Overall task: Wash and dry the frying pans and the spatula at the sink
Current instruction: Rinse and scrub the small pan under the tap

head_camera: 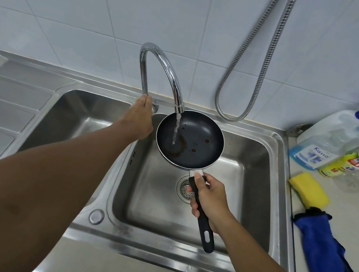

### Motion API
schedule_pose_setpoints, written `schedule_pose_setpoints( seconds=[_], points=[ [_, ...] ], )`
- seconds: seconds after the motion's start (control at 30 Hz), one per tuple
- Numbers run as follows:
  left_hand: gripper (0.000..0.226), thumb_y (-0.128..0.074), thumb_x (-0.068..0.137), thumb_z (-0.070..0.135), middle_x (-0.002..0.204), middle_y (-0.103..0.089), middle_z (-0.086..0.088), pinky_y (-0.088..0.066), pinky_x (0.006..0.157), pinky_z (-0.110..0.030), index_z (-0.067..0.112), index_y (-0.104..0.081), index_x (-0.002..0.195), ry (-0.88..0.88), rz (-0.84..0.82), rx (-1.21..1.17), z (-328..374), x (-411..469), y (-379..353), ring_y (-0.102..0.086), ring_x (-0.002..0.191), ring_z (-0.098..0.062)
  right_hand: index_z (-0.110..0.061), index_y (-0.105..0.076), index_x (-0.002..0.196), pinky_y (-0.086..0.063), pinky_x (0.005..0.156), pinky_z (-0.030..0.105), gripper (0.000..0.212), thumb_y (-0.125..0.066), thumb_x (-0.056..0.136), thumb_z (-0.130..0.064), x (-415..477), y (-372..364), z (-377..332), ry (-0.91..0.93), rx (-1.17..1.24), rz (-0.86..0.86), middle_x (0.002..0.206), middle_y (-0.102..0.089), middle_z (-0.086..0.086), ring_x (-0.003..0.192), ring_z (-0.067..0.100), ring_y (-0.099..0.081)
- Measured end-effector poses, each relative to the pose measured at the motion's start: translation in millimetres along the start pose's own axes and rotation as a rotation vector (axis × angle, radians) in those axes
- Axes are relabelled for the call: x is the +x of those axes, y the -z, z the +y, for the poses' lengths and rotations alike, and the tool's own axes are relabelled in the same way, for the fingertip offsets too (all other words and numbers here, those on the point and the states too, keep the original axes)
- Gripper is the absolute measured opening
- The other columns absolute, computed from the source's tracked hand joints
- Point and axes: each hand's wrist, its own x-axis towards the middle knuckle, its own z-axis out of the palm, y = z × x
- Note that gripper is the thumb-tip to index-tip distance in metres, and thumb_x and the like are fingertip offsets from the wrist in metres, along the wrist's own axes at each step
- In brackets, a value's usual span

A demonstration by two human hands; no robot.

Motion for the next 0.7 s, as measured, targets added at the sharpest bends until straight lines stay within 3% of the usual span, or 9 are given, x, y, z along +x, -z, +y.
schedule_pose_setpoints(
  seconds=[0.27, 0.43, 0.5, 0.6, 0.7],
  points=[
    [0.085, -0.057, 0.092, -0.002, 0.171, -0.007, -0.02, -0.018, 0.127, -0.04, -0.004, -0.009, 0.161, -0.013, -0.015, -0.02, -2.4, 0.5, -1.1, -0.01, 0.159, -0.033, -0.005, -0.06, 0.097, -0.038, 0.04, 0.026, 0.029, -0.052, 0.104, -0.032, -0.5, -0.6, 0.1, -0.001, -0.007, 0.006, 0.081, -0.067, 0.012, 0.042, 0.02, -0.044],
    [0.092, -0.054, 0.087, -0.004, 0.173, 0.0, -0.016, -0.016, 0.128, -0.043, 0.001, -0.002, 0.163, 0.057, -0.005, -0.204, -0.4, -9.6, -13.6, -0.006, 0.159, -0.032, -0.003, -0.059, 0.097, -0.037, 0.04, 0.026, 0.031, -0.051, 0.105, -0.031, -1.3, -0.8, 0.9, 0.001, 0.006, 0.005, 0.078, -0.065, 0.011, 0.042, 0.021, -0.043],
    [0.084, -0.053, 0.089, 0.002, 0.17, -0.01, -0.018, -0.028, 0.123, -0.046, -0.002, -0.009, 0.16, 0.143, 0.0, -0.324, 3.6, -21.9, -27.9, -0.022, 0.154, -0.037, -0.002, -0.059, 0.098, -0.037, 0.039, 0.027, 0.031, -0.051, 0.105, -0.031, -2.2, -1.6, 0.7, -0.005, 0.009, 0.009, 0.077, -0.065, 0.011, 0.042, 0.021, -0.043],
    [0.053, -0.052, 0.098, 0.017, 0.148, -0.041, -0.025, -0.04, 0.108, -0.051, -0.008, -0.038, 0.142, 0.318, 0.046, -0.413, 17.8, -47.1, -51.6, -0.047, 0.133, -0.044, 0.0, -0.058, 0.093, -0.035, 0.039, 0.027, 0.03, -0.049, 0.105, -0.026, -3.3, -3.4, -0.8, -0.031, 0.049, 0.018, 0.075, -0.064, 0.013, 0.042, 0.023, -0.043],
    [0.063, -0.044, 0.102, 0.044, 0.142, -0.055, -0.027, -0.043, 0.107, -0.046, -0.006, -0.051, 0.139, 0.491, -0.088, -0.514, 29.4, -70.5, -81.4, -0.055, 0.127, -0.044, -0.003, -0.057, 0.088, -0.033, 0.04, 0.027, 0.025, -0.045, 0.103, -0.019, -3.6, -5.2, -2.9, -0.057, 0.104, 0.019, 0.074, -0.062, 0.016, 0.043, 0.024, -0.042]
  ],
)
